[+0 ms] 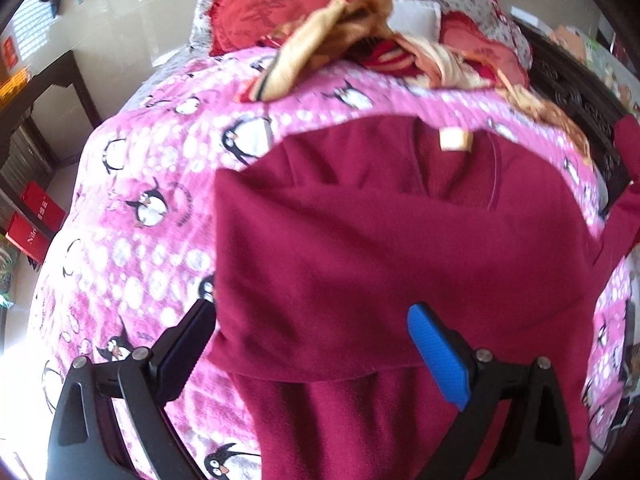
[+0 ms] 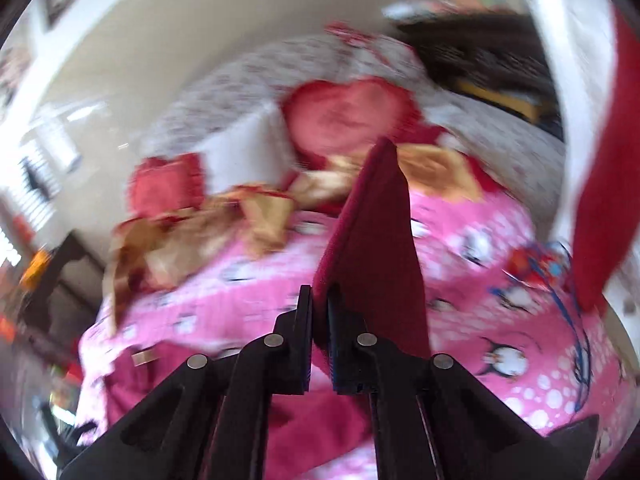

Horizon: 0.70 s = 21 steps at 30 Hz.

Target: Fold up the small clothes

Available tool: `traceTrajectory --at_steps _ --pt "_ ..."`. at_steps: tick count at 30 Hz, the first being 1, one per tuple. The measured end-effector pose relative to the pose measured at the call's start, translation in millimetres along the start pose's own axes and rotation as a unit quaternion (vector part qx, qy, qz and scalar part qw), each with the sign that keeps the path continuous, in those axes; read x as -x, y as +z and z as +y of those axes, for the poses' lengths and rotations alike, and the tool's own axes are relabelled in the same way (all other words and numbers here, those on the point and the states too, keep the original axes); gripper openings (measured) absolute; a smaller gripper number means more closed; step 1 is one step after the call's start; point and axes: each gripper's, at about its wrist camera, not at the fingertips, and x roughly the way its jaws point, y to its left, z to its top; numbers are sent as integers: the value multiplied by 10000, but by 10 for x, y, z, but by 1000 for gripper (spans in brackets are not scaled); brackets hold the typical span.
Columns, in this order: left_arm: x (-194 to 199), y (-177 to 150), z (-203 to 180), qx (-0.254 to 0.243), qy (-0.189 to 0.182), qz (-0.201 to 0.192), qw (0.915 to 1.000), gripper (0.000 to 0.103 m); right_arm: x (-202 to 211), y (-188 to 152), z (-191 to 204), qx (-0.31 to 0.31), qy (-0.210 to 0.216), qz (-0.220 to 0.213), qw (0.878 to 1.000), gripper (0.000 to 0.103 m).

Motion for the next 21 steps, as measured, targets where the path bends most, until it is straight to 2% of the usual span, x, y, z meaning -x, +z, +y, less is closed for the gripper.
traceTrajectory --at_steps 3,6,8,12,14,16,17,21 --pt "147 49 142 202 -31 -175 9996 100 173 -51 725 786 831 61 9934 0" --pt "284 87 284 363 -51 -336 9988 100 141 -295 1437 1496 1462 356 9772 0" --pt "344 99 372 483 -78 -404 9980 100 -1 -572 1866 1866 1846 655 9627 0" --pt "348 87 498 678 -198 -358 9969 100 -510 -1218 2402 2170 2049 1280 9458 0" --pt "319 80 494 642 -292 -309 9970 100 -834 -1561 2510 2163 2013 1849 9373 0" --pt "289 66 479 546 -274 -270 9978 100 -1120 -1835 2479 1938 1936 2583 9264 6" --pt "265 62 466 496 -288 -261 9980 100 -1133 -1883 2439 1854 1967 2674 9249 8" --pt "87 72 384 474 -312 -157 9983 100 -801 -1772 2087 1745 1943 2447 9338 14"
